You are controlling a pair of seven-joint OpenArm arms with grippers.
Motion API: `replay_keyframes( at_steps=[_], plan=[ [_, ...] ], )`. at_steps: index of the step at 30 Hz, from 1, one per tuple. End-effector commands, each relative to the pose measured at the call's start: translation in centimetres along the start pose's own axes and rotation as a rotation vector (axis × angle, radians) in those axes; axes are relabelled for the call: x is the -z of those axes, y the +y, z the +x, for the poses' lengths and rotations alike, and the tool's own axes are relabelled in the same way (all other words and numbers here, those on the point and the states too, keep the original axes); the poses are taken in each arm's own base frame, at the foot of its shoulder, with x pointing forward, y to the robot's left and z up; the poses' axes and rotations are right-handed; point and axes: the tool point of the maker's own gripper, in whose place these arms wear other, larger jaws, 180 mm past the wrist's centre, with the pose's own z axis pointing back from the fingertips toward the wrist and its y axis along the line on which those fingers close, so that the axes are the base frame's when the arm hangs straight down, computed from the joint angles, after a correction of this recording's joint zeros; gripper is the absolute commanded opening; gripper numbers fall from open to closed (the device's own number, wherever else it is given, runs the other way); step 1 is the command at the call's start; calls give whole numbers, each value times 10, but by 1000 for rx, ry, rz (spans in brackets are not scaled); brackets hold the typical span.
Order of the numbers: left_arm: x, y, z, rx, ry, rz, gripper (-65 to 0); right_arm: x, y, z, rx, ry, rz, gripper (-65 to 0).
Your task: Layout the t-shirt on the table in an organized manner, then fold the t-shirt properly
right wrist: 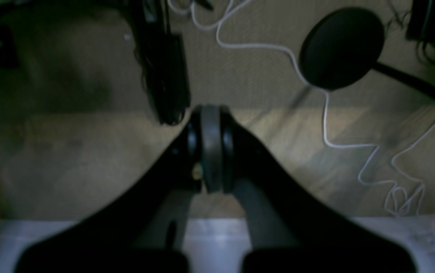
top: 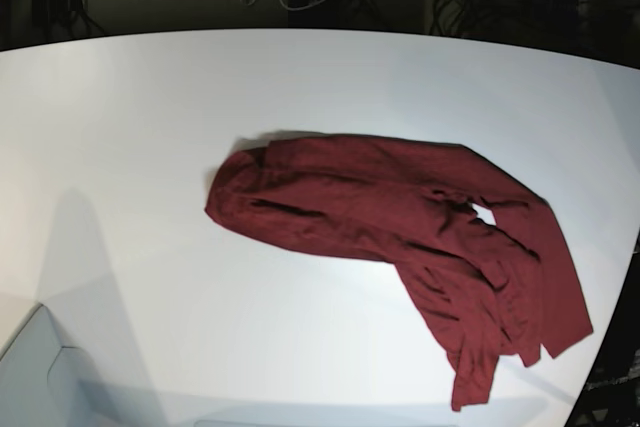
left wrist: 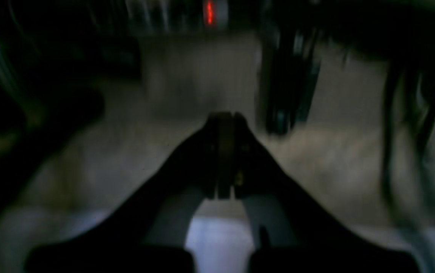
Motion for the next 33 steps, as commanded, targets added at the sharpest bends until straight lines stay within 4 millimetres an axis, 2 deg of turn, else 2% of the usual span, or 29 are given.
replay_keyframes(
  at_steps=[1, 4, 6, 8, 10, 13, 16, 19, 25, 28, 30, 33],
  plan=[
    [-1, 8, 3, -11, -39, 15, -646, -7, -5, -7, -3, -13, -2, -650],
    [-14, 8, -6, -49, -150, 14, -646, -17, -8, -5, -8, -83, -6, -650],
    [-32, 19, -9, -42, -253, 22, -646, -24, -16, -4, -22, -125, -15, -650],
    [-51, 19, -6, -34, -341, 10, -646, -31, -19, -9, -27, -145, -17, -650],
    [-72, 15, 3, -40, -420, -4, -646, -35, -21, -11, -30, -166, -19, -650],
    [-102, 30, 15, -1, -509, -2, -646, -42, -29, -13, -46, -209, -27, -650],
    [-133, 28, 32, 16, -597, -22, -646, -52, -30, -9, -52, -286, -26, -650],
    [-157, 34, 49, 55, -665, -28, -646, -62, -39, 5, -71, -391, -33, -650],
    [-203, 26, 82, 82, -794, -67, -646, -88, -44, 44, -85, -659, -38, -650],
    [-223, 19, 93, 78, -845, -86, -646, -104, -55, 62, -120, -786, -44, -650],
    [-231, 17, 98, 78, -864, -94, -646, -111, -62, 69, -124, -836, -60, -650],
    [-237, 19, 101, 76, -879, -89, -646, -119, -83, 78, -134, -884, -109, -650]
  ],
)
